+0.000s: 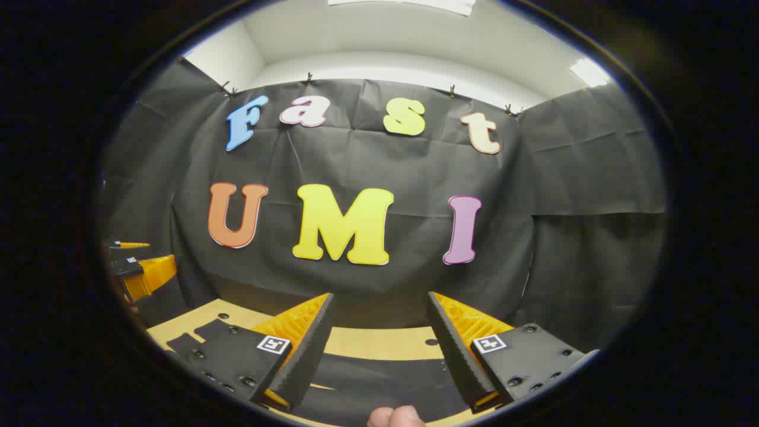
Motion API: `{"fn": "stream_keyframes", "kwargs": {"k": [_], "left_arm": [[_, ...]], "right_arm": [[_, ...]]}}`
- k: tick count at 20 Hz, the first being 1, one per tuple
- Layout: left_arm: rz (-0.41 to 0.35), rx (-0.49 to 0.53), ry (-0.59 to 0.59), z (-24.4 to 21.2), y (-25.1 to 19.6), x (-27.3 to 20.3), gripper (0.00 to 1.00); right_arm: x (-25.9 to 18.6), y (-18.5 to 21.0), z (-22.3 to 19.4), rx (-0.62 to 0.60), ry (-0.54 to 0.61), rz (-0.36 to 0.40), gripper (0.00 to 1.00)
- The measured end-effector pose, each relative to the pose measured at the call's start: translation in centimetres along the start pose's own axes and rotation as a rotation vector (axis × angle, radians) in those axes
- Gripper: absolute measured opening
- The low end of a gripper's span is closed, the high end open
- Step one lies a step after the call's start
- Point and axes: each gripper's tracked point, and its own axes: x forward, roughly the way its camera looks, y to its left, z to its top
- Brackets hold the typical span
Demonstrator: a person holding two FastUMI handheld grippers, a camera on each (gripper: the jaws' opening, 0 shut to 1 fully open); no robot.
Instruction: Grasp the waist and the cuffs of the jeans and fold them to make the two legs overlap; first hold the waist and fold one-third of the jeans toward the cuffs, then hold the cuffs and fold the remaining one-third in the same direction to finish folding.
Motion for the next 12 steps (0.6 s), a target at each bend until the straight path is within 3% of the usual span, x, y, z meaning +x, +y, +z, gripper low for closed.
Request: {"fn": "stream_keyframes", "kwargs": {"k": [1,6,12], "left_arm": [[-0.008,0.001,-0.003,0.0,-0.4,0.1,0.98],[-0.032,0.004,-0.009,0.2,-1.5,0.2,0.98],[-0.031,0.007,-0.005,0.2,-1.8,0.2,0.98]], "right_arm": [[0.1,0.0,0.1,0.002,-0.001,-0.001,0.98],[0.3,-0.6,0.3,0.01,-0.001,-0.013,0.94],[0.2,-1.6,0.7,0.002,-0.007,-0.014,0.96]]}}
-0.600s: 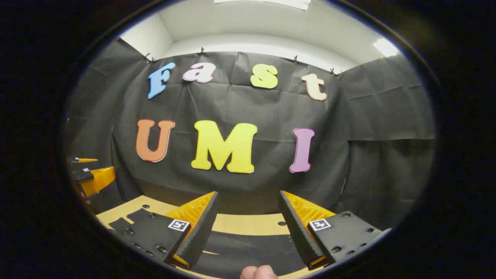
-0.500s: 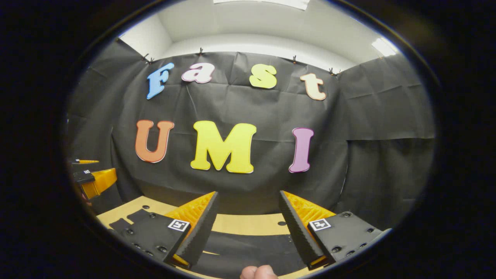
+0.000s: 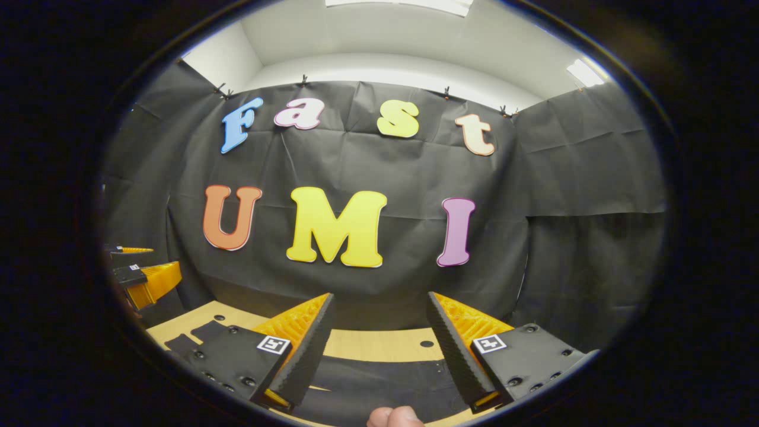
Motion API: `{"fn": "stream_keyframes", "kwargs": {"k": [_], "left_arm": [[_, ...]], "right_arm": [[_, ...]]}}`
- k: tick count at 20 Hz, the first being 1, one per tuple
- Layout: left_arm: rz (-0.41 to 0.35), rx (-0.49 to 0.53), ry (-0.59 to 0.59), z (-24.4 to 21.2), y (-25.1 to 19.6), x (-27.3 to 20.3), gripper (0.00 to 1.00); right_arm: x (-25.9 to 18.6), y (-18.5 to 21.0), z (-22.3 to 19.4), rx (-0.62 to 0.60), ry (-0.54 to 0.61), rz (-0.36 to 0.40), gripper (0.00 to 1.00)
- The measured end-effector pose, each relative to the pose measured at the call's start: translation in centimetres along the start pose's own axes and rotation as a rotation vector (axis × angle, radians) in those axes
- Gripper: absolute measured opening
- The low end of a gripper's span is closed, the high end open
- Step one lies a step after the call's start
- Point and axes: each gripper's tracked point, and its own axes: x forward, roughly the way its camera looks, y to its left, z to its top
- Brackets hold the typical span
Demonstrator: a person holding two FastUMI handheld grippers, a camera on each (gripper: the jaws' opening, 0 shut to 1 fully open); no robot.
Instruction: Grasp the waist and the cuffs of the jeans and fold them to make the two legs overlap; first hold the waist and fold one-third of the jeans toward the cuffs, then hold the cuffs and fold the remaining one-third in the same direction to finish folding.
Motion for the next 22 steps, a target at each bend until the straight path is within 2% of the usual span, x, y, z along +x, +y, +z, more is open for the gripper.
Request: {"fn": "stream_keyframes", "kwargs": {"k": [5,12,16,18,19,20,22], "left_arm": [[0.004,-0.012,0.015,-0.5,0.4,0.0,0.98],[0.03,-0.012,0.028,-1.2,1.9,0.6,0.98],[0.043,-0.088,0.084,-3.2,3.1,1.3,0.98],[0.09,-0.149,0.143,-5.5,5.4,1.6,0.98],[0.127,-0.179,0.17,-6.6,7.1,1.4,0.98],[0.165,-0.209,0.203,-8.0,8.9,1.2,1.0],[0.239,-0.276,0.278,-11.5,12.7,0.3,0.98]], "right_arm": [[0.6,-1.0,-0.9,-0.01,0.02,-0.011,0.94],[1.2,-2.1,-1.6,-0.008,0.042,-0.028,0.96],[2.1,-2.5,-4.0,0.03,0.132,-0.01,0.94],[2.9,-3.6,-6.0,0.036,0.192,-0.008,0.96],[3.1,-4.7,-7.0,0.041,0.23,-0.016,0.94],[3.3,-6.1,-8.2,0.05,0.276,-0.032,0.94],[3.5,-9.8,-11.1,0.082,0.38,-0.084,0.96]]}}
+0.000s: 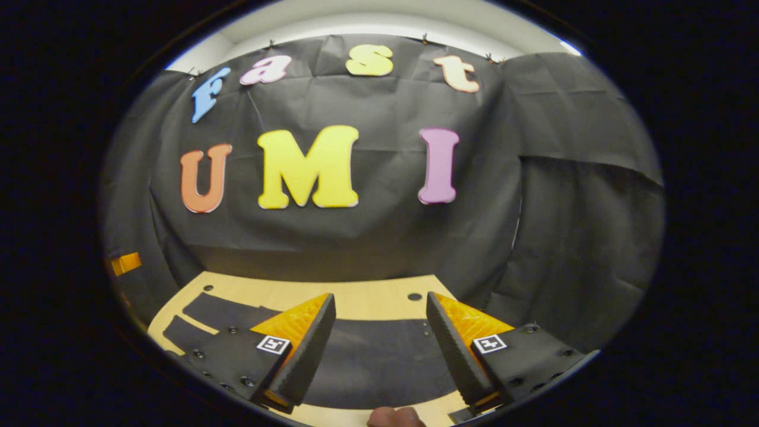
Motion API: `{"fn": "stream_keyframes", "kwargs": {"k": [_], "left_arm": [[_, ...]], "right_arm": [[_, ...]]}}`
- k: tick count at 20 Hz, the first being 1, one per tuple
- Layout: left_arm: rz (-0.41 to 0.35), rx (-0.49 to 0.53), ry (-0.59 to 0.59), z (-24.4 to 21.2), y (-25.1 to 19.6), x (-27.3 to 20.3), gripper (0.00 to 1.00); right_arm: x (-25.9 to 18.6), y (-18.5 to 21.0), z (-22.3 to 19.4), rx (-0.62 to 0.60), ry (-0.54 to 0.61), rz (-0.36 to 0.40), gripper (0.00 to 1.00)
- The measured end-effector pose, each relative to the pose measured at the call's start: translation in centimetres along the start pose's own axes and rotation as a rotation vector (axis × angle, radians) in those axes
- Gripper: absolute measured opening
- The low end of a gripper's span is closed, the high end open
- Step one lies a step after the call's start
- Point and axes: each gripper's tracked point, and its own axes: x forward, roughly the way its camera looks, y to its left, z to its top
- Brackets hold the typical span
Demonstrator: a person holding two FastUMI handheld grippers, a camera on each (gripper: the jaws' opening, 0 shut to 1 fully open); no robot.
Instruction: Grasp the waist and the cuffs of the jeans and fold them to make the two legs overlap; first hold the waist and fold one-third of the jeans toward the cuffs, then hold the cuffs and fold the remaining one-third in the same direction to finish folding.
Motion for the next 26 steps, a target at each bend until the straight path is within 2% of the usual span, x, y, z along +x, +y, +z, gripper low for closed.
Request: {"fn": "stream_keyframes", "kwargs": {"k": [2,3,5,8,10,12,15,18,19,20,25,26], "left_arm": [[0.05,-0.084,0.099,-2.5,4.4,0.7,0.98],[0.067,-0.167,0.164,-4.5,6.4,0.9,0.98],[0.159,-0.371,0.311,-8.8,10.3,0.7,0.99],[0.351,-0.736,0.485,-14.8,14.1,-0.1,0.99],[0.412,-0.885,0.528,-16.2,14.4,-0.1,0.99],[0.46,-0.949,0.548,-16.6,15.0,0.9,1.0],[0.495,-1.017,0.585,-17.6,16.2,1.3,0.99],[0.515,-0.994,0.624,-17.6,16.9,1.0,0.99],[0.532,-0.984,0.635,-17.9,17.3,1.2,0.99],[0.539,-0.979,0.636,-17.8,17.5,1.3,0.99],[0.585,-0.972,0.655,-18.8,17.8,2.1,0.99],[0.601,-0.972,0.657,-18.7,18.0,2.0,0.99]], "right_arm": [[1.3,-4.1,-3.1,0.065,0.108,-0.049,0.96],[1.8,-6.1,-5.0,0.105,0.173,-0.063,0.96],[3.3,-9.2,-9.4,0.215,0.299,-0.104,0.94],[4.9,-13.5,-15.9,0.379,0.505,-0.186,0.98],[5.8,-16.0,-19.2,0.441,0.589,-0.258,0.98],[6.2,-17.5,-21.5,0.486,0.655,-0.304,0.98],[7.2,-18.5,-23.4,0.489,0.725,-0.342,0.98],[8.4,-19.0,-24.2,0.48,0.769,-0.353,0.98],[8.8,-19.2,-24.5,0.475,0.783,-0.364,0.94],[9.1,-19.3,-24.9,0.471,0.794,-0.373,0.98],[10.8,-19.1,-27.4,0.432,0.85,-0.421,0.98],[11.0,-19.2,-27.9,0.43,0.855,-0.438,0.94]]}}
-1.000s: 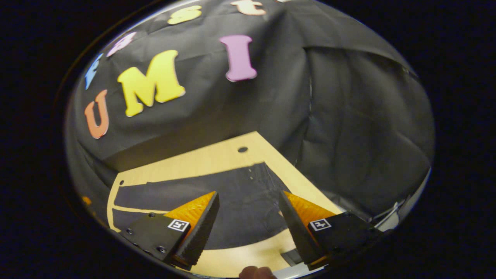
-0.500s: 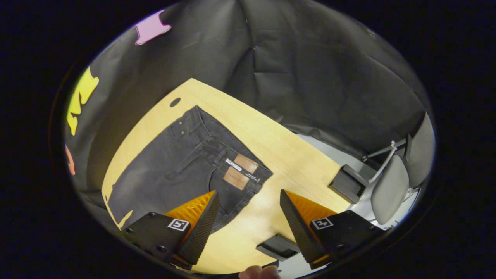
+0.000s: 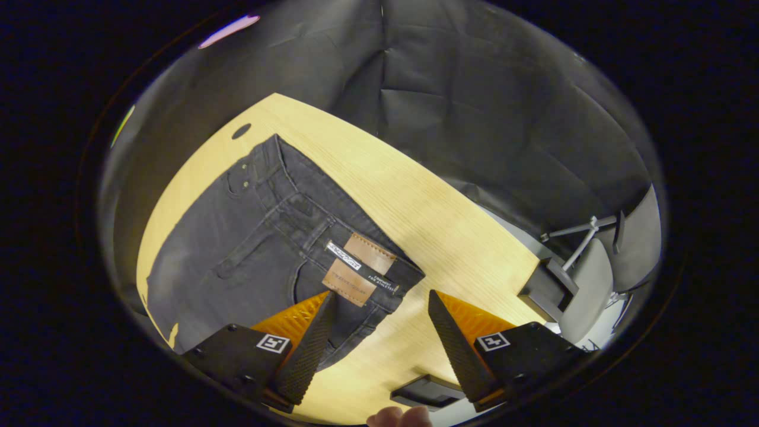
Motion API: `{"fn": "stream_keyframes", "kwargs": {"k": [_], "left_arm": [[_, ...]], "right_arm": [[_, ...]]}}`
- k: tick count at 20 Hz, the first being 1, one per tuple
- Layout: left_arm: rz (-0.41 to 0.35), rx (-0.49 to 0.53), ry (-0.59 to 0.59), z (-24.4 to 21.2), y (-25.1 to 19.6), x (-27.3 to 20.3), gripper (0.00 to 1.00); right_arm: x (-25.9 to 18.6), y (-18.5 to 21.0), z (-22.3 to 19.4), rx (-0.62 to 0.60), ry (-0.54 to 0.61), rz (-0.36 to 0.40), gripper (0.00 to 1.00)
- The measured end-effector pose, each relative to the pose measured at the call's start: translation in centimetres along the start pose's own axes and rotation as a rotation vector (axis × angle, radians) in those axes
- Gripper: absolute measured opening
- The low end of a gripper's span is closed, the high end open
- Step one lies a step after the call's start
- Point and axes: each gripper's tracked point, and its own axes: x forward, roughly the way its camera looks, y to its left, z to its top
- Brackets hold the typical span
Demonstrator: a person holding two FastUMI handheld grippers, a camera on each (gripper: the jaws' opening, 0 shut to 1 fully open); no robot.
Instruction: Grasp the waist and the cuffs of the jeans and fold them to make the two legs overlap; first hold the waist and fold one-third of the jeans toward the cuffs, then hold the cuffs and fold the remaining one-third in the same direction to finish folding.
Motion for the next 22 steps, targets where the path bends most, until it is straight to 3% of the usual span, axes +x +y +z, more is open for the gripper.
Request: {"fn": "stream_keyframes", "kwargs": {"k": [1,3,4,6,7,9,10,11,12,13,14,15,18,19,21,22], "left_arm": [[-0.001,0.0,-0.001,0.1,0.1,0.1,0.99],[0.011,0.006,0.001,0.3,0.0,0.3,0.97],[0.016,0.006,0.001,0.3,-0.1,0.4,0.97],[0.03,0.021,0.006,0.4,-0.5,0.7,0.99],[0.036,0.034,0.014,0.3,-0.6,0.8,0.99],[0.031,0.055,0.021,-0.2,-1.2,1.5,0.98],[0.043,0.053,0.016,-0.2,-1.2,1.6,1.0],[0.032,0.058,0.004,-0.1,-1.6,1.8,0.82],[0.04,0.065,0.002,-0.3,-1.5,1.7,0.76],[0.032,0.064,-0.007,-0.1,-1.4,2.0,0.78],[0.028,0.069,-0.004,-0.2,-1.4,2.0,0.58],[0.009,0.075,-0.005,-0.2,-1.4,2.5,0.52],[-0.038,0.079,0.016,-0.7,-1.6,2.3,0.14],[-0.05,0.076,0.018,-0.7,-1.8,2.3,0.12],[-0.083,0.095,0.028,-1.3,-2.3,1.0,0.08],[-0.12,0.112,0.032,-1.6,-3.0,-0.1,0.07]], "right_arm": [[0.3,0.1,-0.1,0.009,0.004,-0.014,0.98],[0.7,0.8,0.3,0.013,-0.012,-0.017,0.94],[0.4,0.9,0.2,0.005,-0.017,-0.037,0.99],[0.5,1.3,0.2,0.014,-0.011,-0.065,0.99],[0.6,1.4,0.0,0.033,-0.001,-0.074,0.93],[0.3,1.7,0.1,0.09,0.014,-0.076,0.95],[0.6,1.9,0.0,0.093,0.023,-0.072,0.87],[0.6,2.1,-0.1,0.076,0.022,-0.066,0.82],[0.6,2.0,0.3,0.061,0.019,-0.058,0.79],[0.7,1.9,0.3,0.052,0.014,-0.046,0.77],[0.6,2.1,0.4,0.051,0.006,-0.018,0.72],[0.6,2.5,0.7,0.065,-0.001,0.03,0.61],[0.4,3.2,0.3,0.112,0.016,0.104,0.28],[0.6,3.3,-0.1,0.123,0.033,0.122,0.17],[-0.2,3.4,-0.1,0.159,0.057,0.162,0.13],[-1.1,3.7,0.0,0.191,0.065,0.191,0.17]]}}
